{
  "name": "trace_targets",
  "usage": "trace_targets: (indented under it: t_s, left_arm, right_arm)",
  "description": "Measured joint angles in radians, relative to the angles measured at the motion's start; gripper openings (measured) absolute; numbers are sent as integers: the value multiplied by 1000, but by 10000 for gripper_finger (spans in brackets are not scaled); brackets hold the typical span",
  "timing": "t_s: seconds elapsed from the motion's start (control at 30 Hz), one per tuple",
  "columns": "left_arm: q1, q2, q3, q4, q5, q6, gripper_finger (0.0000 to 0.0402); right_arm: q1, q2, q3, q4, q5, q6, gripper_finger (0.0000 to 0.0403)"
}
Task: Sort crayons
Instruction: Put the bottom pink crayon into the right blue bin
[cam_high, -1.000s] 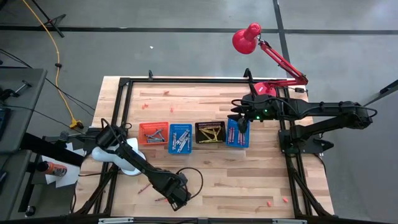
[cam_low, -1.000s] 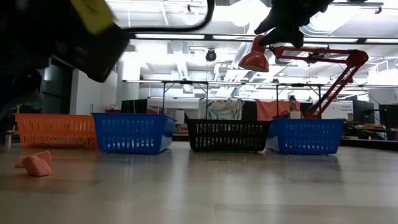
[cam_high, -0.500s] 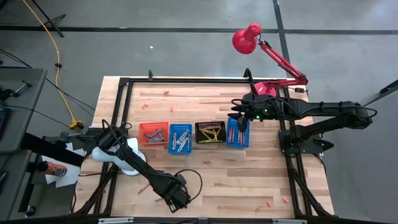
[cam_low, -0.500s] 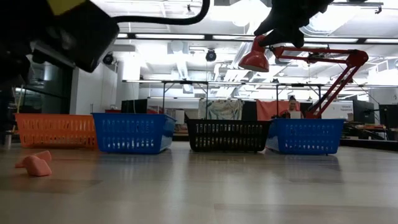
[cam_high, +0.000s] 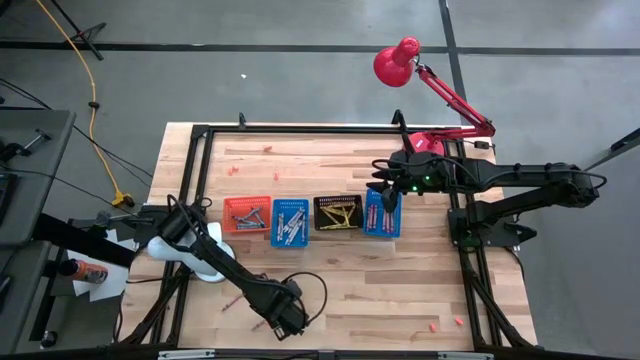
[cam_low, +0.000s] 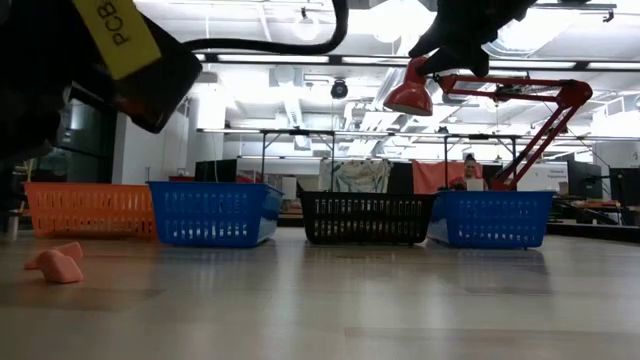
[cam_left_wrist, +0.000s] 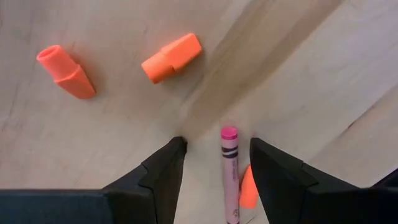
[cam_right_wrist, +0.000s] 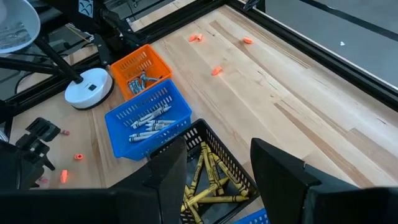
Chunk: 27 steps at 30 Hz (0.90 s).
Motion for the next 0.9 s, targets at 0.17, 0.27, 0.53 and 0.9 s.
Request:
trace_targets:
  t_s: [0.17,0.27,0.53,0.9]
  left_arm:
    - [-2,12,-1,-6,-12,7,172]
    - [0,13,-2,-6,-15,4,172]
    - [1,15,-2,11,16,19,81]
    - [1,4,-4,20,23,43,4]
  right_arm:
    - [0,0,0,-12,0,0,172]
    - [0,0,0,-13,0,0,172]
    - [0,0,0,-14,0,0,172]
    - [0,0,0,-15,0,1,172]
